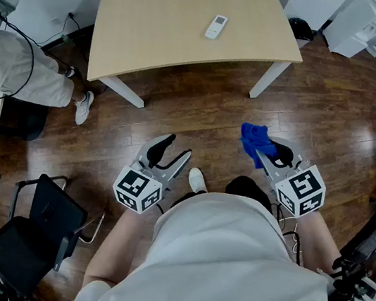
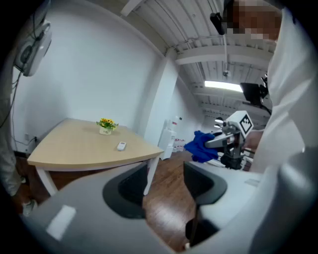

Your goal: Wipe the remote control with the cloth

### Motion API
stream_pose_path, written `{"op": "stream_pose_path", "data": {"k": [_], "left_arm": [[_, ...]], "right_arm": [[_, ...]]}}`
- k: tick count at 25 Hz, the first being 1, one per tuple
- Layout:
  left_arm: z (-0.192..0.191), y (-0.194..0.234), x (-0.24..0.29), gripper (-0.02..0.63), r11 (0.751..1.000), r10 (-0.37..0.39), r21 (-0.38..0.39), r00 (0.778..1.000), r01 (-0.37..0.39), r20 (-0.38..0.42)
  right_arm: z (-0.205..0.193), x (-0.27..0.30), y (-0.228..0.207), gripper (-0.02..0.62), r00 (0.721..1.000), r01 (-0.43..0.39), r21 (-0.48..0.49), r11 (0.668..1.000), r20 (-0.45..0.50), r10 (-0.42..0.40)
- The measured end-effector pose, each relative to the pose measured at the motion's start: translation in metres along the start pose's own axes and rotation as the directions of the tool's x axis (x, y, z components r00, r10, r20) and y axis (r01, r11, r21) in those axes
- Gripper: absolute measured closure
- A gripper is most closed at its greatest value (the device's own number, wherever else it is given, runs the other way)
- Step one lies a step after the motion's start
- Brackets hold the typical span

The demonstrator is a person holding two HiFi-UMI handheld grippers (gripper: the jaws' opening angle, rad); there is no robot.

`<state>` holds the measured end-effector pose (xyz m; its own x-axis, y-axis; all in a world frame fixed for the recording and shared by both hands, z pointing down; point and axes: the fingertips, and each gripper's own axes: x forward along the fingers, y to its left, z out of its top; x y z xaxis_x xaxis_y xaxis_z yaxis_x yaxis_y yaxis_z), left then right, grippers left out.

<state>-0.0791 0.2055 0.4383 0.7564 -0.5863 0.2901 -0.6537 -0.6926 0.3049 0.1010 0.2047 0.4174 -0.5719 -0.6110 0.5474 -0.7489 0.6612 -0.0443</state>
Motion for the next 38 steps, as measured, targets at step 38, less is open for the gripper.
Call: {"op": "stream_pose_path", "data": {"k": [38], "left_arm": [[0.126,0.195,0.297,0.342,0.977,0.210,0.054,0.972,-0.206,-0.104]], "right_arm": [[0.088,0.185,-0.306,0.508,0.984,-0.172,0.048,0.984,0.053,0.169]]}}
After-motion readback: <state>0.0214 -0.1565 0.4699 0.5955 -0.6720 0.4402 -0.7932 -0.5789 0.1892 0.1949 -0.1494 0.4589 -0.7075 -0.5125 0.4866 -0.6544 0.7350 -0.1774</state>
